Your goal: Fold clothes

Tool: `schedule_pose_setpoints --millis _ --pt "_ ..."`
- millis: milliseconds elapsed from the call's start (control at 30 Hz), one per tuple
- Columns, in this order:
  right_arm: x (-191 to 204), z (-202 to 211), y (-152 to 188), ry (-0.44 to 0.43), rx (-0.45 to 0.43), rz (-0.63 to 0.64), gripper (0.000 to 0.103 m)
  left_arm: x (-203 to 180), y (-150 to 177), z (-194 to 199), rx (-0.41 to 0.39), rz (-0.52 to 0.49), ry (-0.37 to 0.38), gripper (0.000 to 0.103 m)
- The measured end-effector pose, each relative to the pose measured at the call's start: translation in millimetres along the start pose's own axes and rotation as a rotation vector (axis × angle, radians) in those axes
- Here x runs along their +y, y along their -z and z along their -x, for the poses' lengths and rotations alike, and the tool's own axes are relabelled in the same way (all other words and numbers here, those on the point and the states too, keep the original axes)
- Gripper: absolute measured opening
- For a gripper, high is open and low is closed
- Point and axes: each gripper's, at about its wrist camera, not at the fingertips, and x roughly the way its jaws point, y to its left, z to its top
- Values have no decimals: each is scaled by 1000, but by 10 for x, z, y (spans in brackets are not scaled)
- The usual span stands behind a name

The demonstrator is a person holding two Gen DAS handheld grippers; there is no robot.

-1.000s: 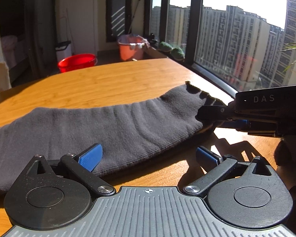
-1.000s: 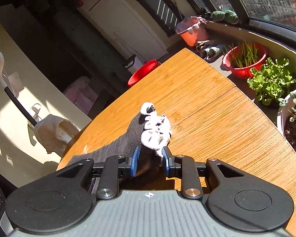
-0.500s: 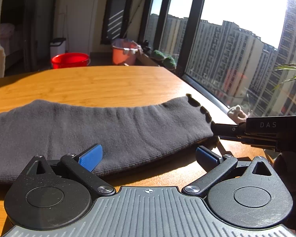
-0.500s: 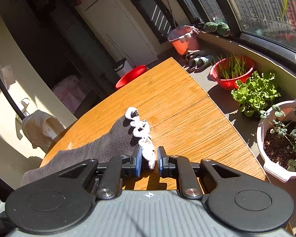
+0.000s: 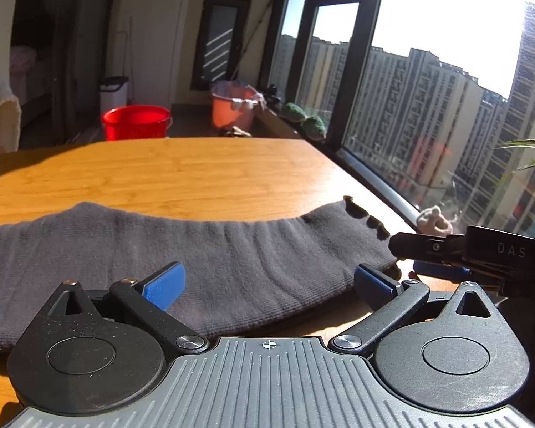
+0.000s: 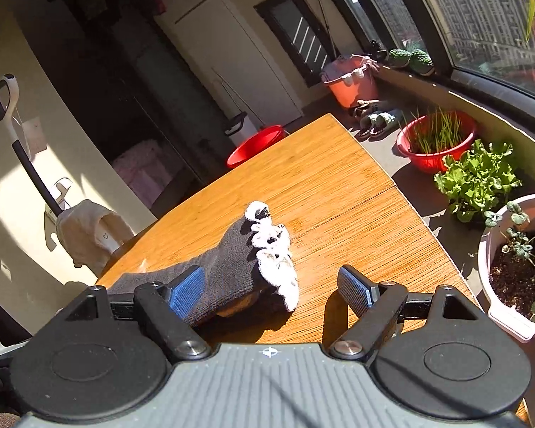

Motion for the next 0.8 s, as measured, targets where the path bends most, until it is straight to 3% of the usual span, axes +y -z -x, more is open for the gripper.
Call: schedule_pose_setpoints --millis 67,133,400,500,800 --pt "28 -4 1 16 1 11 101 62 -16 -9 -8 15 -25 103" --pt "42 -5 3 24 3 14 103 129 0 -37 4 32 -42 103" --pt "196 -37 43 77 21 39 103 221 74 -45 12 38 -31 103" --pt "299 -72 78 57 54 84 103 228 77 -34 12 41 -30 103" --pt "75 137 82 18 -27 -54 103 158 100 26 28 42 -35 103"
